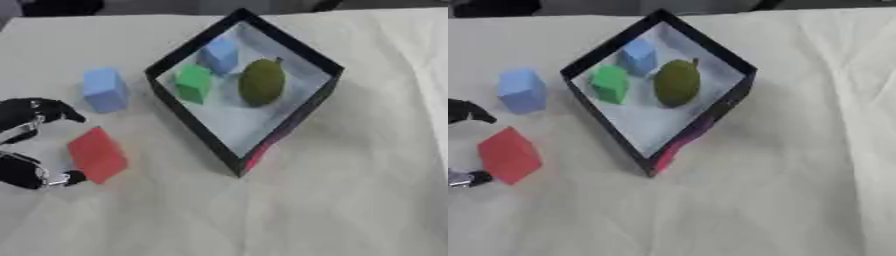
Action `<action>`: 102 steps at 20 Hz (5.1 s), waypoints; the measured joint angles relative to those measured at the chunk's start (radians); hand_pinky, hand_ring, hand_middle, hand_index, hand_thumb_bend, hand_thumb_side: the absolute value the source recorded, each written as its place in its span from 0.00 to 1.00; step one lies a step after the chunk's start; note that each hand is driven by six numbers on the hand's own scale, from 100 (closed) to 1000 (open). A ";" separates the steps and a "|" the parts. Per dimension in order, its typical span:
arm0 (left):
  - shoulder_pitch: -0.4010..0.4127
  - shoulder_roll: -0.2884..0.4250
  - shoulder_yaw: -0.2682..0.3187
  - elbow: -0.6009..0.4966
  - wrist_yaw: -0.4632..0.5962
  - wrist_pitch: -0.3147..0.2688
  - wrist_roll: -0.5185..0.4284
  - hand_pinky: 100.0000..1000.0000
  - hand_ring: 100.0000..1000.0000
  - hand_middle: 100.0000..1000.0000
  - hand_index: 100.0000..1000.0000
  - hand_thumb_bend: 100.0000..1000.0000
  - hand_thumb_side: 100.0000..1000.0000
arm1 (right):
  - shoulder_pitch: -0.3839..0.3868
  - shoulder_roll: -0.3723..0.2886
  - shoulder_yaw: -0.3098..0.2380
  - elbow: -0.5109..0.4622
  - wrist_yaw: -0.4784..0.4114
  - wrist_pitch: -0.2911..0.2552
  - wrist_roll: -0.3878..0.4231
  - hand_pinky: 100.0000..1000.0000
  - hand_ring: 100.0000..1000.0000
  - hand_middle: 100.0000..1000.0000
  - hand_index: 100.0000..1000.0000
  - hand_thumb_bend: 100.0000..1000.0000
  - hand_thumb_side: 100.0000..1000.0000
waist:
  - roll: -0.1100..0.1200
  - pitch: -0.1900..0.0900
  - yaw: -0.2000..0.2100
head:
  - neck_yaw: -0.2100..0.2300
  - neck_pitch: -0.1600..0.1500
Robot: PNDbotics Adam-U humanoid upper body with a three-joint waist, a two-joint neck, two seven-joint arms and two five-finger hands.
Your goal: Pick up objects on the table and place them in the box.
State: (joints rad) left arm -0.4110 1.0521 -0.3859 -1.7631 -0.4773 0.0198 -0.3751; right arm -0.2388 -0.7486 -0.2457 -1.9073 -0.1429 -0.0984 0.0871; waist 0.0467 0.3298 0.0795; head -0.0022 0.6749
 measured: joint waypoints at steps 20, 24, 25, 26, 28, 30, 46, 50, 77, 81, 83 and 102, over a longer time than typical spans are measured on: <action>-0.108 -0.098 -0.049 0.126 -0.062 0.013 -0.018 1.00 0.89 0.76 0.84 0.57 0.82 | -0.007 0.001 0.000 0.029 -0.005 0.001 0.018 0.90 0.71 0.66 0.81 0.00 0.44 | 0.014 0.000 -0.014 | 0.020 0.000; -0.128 -0.122 -0.062 0.161 -0.073 0.008 -0.029 0.97 0.85 0.73 0.83 0.57 0.83 | -0.008 0.001 0.000 0.030 -0.008 0.003 0.021 0.91 0.71 0.66 0.81 0.00 0.44 | 0.018 0.000 -0.017 | 0.025 0.000; -0.132 -0.126 -0.064 0.166 -0.076 0.005 -0.032 0.96 0.84 0.71 0.82 0.59 0.83 | -0.008 0.001 0.000 0.031 -0.008 0.004 0.023 0.91 0.71 0.66 0.81 0.00 0.44 | 0.019 0.000 -0.018 | 0.025 0.001; -0.136 -0.130 -0.068 0.170 -0.079 0.002 -0.036 0.96 0.84 0.71 0.82 0.57 0.83 | -0.008 0.001 0.000 0.033 -0.009 0.004 0.024 0.91 0.71 0.66 0.81 0.00 0.44 | 0.019 0.000 -0.018 | 0.026 0.001; -0.139 -0.136 -0.072 0.177 -0.086 -0.004 -0.044 0.94 0.80 0.65 0.79 0.54 0.80 | -0.009 0.003 0.000 0.036 -0.011 0.005 0.026 0.91 0.71 0.66 0.81 0.00 0.44 | 0.019 0.000 -0.019 | 0.026 0.001; -0.144 -0.139 -0.075 0.180 -0.088 -0.008 -0.052 0.92 0.77 0.62 0.78 0.51 0.77 | -0.009 0.006 0.000 0.036 -0.011 0.004 0.028 0.91 0.71 0.66 0.81 0.00 0.44 | 0.021 0.000 -0.019 | 0.027 0.001; -0.107 -0.082 -0.053 0.019 -0.017 -0.023 -0.146 0.61 0.56 0.40 0.64 0.10 0.11 | -0.008 0.008 -0.005 0.048 -0.016 0.007 0.031 0.91 0.71 0.66 0.81 0.00 0.44 | 0.023 0.000 -0.017 | 0.028 0.001; -0.088 -0.032 0.013 -0.077 0.040 -0.038 -0.105 0.60 0.53 0.38 0.61 0.00 0.10 | -0.007 0.008 -0.006 0.049 -0.017 0.007 0.031 0.91 0.71 0.66 0.81 0.00 0.44 | 0.023 0.000 -0.016 | 0.025 0.002; -0.552 -0.266 0.066 0.134 0.285 -0.321 -0.201 0.58 0.53 0.40 0.60 0.00 0.04 | -0.127 0.011 0.037 0.048 -0.070 0.013 0.078 0.91 0.71 0.66 0.81 0.00 0.47 | 0.053 -0.007 -0.153 | 0.064 -0.020; -0.609 -0.337 0.055 0.239 0.225 -0.385 -0.202 0.58 0.53 0.40 0.60 0.00 0.04 | -0.146 0.021 0.043 0.047 -0.079 0.015 0.083 0.91 0.72 0.66 0.81 0.00 0.47 | 0.053 -0.007 -0.178 | 0.075 -0.027; -0.624 -0.369 0.056 0.292 0.194 -0.417 -0.196 0.58 0.53 0.40 0.60 0.00 0.04 | -0.160 0.029 0.046 0.046 -0.083 0.016 0.085 0.91 0.72 0.67 0.81 0.00 0.47 | 0.053 -0.007 -0.192 | 0.081 -0.029; -0.654 -0.533 0.088 0.604 -0.113 -0.634 -0.126 0.89 0.88 0.78 0.86 0.27 0.45 | -0.218 0.071 0.068 0.041 -0.092 0.022 0.092 0.91 0.72 0.66 0.81 0.00 0.47 | 0.053 0.006 -0.257 | 0.131 -0.044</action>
State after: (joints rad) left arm -1.0647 0.5193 -0.2983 -1.1596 -0.5903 -0.6141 -0.5013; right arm -0.4566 -0.6774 -0.1776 -1.8659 -0.2348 -0.0766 0.1787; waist 0.0994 0.3359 -0.1774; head 0.1288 0.6310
